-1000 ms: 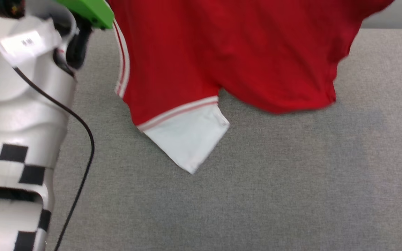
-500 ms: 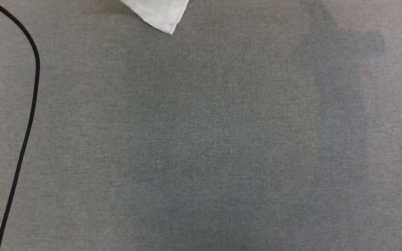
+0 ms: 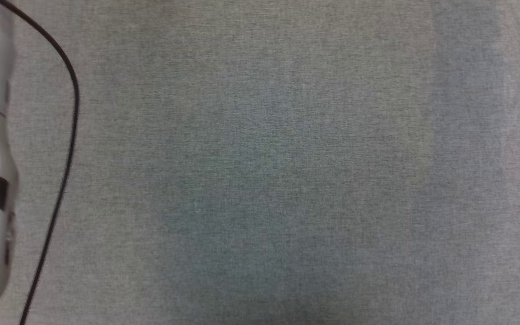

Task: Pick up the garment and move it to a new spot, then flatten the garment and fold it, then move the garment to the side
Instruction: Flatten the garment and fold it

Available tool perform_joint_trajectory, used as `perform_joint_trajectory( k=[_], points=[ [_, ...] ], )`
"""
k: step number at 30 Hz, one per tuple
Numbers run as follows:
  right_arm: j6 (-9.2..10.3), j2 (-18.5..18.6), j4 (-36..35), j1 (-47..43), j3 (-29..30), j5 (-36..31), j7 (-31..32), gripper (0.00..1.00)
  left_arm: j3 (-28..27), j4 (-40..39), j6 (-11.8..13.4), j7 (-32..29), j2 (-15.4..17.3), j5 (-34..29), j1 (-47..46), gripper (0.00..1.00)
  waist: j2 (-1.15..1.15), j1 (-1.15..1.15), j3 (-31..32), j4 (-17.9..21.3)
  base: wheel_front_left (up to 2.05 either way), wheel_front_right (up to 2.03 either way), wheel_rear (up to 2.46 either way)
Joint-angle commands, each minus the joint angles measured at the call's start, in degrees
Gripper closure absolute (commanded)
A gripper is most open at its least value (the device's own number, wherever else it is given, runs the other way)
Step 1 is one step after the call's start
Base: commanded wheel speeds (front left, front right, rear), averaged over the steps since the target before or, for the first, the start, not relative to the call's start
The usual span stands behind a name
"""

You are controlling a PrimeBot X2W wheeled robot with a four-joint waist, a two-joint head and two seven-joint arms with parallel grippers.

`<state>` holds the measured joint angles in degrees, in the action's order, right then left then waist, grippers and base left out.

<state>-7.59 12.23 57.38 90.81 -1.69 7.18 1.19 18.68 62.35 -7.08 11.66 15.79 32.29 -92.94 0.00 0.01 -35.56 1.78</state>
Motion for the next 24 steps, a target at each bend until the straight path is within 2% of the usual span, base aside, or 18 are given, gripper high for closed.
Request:
perform_joint_trajectory(
  k=[1, 7, 15, 19, 24],
  points=[
    [0.1, 0.6, 0.5, -2.4, -0.8, 1.0, -0.8, 1.0, 0.2, 0.3, -0.2, 0.7, -0.1, 1.1, 2.4, 1.0, 0.0, -0.01, 0.5, -0.8, 0.0, 0.0, 0.0],
    [0.1, 1.6, 0.8, -13.0, -5.8, 6.0, -3.6, 1.0, 2.5, -2.6, -0.4, 2.2, -1.3, 5.7, 15.3, 1.0, 0.0, -0.01, 4.4, -1.4, 0.0, 0.0, 0.0],
    [0.1, 3.9, -3.6, -31.6, -11.8, 14.2, -5.9, 1.0, 5.3, -13.4, -0.4, 3.2, 1.5, 12.3, 39.1, 1.0, 0.0, -0.01, 12.8, -1.5, 0.0, 0.0, 0.0],
    [0.1, 5.3, -7.3, -40.8, -14.2, 17.3, -5.8, 1.0, 3.2, -19.4, -0.4, 3.3, 3.2, 13.0, 51.1, 1.0, 0.0, -0.01, 17.7, -1.4, 0.0, 0.0, 0.0],
    [0.1, 7.8, -13.6, -51.5, -14.4, 19.8, -4.7, 1.0, 2.1, -25.6, 0.6, 3.3, 3.7, 11.7, 63.2, 1.0, 0.0, -0.01, 22.6, -2.1, 0.0, 0.0, 0.0]
  ],
)
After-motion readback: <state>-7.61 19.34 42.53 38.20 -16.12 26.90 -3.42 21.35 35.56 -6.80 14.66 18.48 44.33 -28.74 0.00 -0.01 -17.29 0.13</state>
